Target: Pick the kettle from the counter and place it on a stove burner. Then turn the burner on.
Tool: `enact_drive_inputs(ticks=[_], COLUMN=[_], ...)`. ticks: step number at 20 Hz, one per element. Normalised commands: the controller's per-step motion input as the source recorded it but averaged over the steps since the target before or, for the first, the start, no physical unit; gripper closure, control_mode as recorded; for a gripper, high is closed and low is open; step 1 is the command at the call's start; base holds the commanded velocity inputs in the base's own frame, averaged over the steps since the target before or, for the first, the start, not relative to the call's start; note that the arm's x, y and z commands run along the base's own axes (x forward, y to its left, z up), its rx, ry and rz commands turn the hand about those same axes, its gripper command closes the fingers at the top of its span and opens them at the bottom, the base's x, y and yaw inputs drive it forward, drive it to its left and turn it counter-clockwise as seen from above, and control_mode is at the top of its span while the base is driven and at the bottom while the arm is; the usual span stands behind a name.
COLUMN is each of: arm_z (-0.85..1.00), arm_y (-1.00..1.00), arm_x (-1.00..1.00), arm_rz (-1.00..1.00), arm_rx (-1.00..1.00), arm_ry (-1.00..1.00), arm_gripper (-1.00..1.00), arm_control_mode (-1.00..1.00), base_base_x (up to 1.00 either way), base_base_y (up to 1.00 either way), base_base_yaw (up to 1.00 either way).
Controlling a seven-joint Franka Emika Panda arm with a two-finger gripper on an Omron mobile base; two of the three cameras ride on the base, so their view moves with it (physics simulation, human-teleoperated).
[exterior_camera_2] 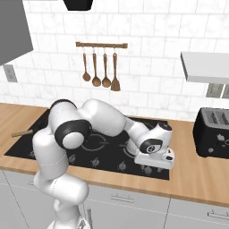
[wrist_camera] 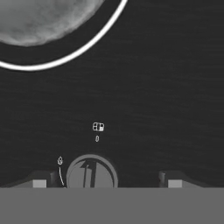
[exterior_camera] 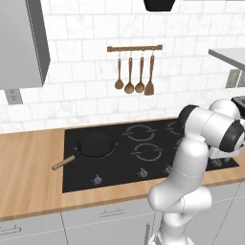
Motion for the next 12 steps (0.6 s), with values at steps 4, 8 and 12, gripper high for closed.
enact_drive_inputs(ticks=[4, 8, 12], arm_z=[0.0, 0.0, 0.0], arm_y=[0.05, 0.07, 0.2], arm_x=[-0.01, -0.03, -0.11], arm_rz=[0.0, 0.0, 0.0], arm_rx=[-0.02, -0.04, -0.05], arm_ry=[0.0, -0.04, -0.08], arm_gripper=[-1.0, -1.0, -1.0], arm_control_mode=[-1.0, -1.0, -1.0], base_base_x=[0.0, 0.0, 0.0], base_base_y=[0.0, 0.0, 0.0], base_base_yaw=[0.0, 0.0, 0.0])
